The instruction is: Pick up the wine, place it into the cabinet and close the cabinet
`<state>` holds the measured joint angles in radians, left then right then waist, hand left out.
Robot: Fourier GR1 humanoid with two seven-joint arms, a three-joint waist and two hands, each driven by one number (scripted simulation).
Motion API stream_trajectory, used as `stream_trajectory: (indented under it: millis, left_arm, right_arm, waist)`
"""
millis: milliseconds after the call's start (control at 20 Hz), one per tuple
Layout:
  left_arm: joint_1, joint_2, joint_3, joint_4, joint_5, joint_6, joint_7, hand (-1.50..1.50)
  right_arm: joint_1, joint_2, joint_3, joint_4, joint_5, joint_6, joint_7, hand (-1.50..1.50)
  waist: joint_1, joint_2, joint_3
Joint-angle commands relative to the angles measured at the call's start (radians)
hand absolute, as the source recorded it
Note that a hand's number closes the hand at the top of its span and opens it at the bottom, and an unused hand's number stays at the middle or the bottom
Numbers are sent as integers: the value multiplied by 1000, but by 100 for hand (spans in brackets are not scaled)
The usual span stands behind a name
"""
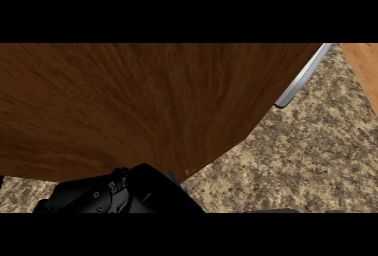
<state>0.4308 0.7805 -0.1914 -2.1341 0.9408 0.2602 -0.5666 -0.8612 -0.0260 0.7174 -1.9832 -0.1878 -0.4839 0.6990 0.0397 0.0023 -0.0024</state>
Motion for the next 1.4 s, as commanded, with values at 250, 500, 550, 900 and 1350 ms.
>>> stream_trajectory:
  millis: [250, 500, 550, 900, 1350]
  left_arm:
    - [-30, -46, -7, 54, -37, -17, 18, -150]
    - [-5, -61, 47, 29, -35, -26, 31, -150]
    - [-73, -79, 5, 87, -66, -8, 40, -150]
    - [-116, -97, 33, 59, -83, 33, 109, -150]
    - [-91, -110, 43, 58, -98, -8, 110, -150]
  right_arm:
    - [-314, 26, -147, 419, -28, 50, -141, 150]
    - [-331, 24, -252, 562, -9, 130, -205, 150]
    - [-381, 26, -211, 637, -36, 77, -247, 150]
    - [-367, 26, -365, 842, -64, 253, -374, 150]
    - [-328, -25, -382, 984, 4, 310, -547, 150]
  waist:
    - [-14, 1, 1]
    - [-19, -1, 2]
    - [-17, 3, 1]
    - [-25, 3, 2]
    - [-17, 8, 1]
